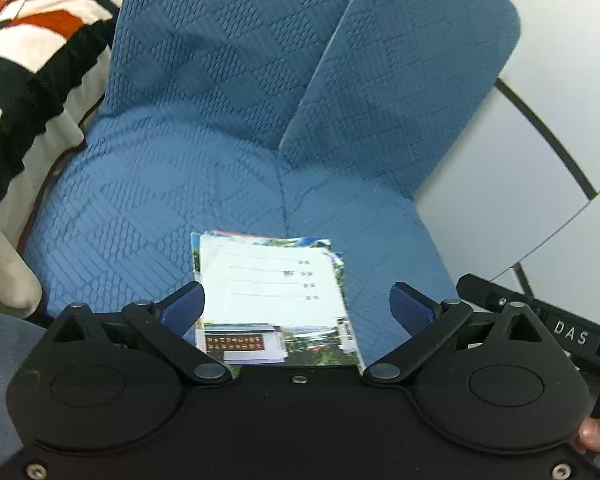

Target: Organize objects

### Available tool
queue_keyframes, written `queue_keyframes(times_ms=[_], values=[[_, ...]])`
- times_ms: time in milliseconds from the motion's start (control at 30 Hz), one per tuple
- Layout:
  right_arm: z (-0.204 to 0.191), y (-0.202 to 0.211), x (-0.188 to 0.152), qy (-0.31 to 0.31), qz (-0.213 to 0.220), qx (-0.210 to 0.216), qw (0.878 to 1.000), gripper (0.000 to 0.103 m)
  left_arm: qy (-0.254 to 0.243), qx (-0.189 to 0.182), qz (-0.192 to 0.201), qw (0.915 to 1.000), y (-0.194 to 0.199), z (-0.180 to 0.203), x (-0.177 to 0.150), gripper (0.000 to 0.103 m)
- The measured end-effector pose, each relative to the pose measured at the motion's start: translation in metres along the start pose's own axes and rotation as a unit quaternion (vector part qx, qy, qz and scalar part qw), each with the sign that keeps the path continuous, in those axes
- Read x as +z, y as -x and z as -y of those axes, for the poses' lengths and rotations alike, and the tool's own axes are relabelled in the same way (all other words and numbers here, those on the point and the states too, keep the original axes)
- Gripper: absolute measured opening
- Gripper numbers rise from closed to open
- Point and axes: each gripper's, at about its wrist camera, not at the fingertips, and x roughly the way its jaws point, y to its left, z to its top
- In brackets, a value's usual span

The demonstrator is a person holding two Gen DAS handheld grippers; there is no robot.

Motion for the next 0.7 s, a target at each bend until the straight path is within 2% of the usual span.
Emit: queue_keyframes(times_ms=[367, 533, 700], values=[[-0.017, 0.055, -0.015, -0.004, 0.008, 0.011, 1.0, 0.026, -0.013, -0.005, 0.026, 0.9996, 0.062, 0.019, -0.011, 0.102], [-0.021, 0.071, -0.028, -0.004, 0.007, -0.001, 1.0, 0.027, -0.016, 0.005, 0.033, 0.9993, 0.081, 0.022, -0.029, 0.102], [-0.022, 0.074, -0.044, 0.002, -0.004, -0.019, 1.0, 0.028, -0.007, 0.004, 0.022, 0.9997, 0.086, 0.02, -0.046, 0.102]])
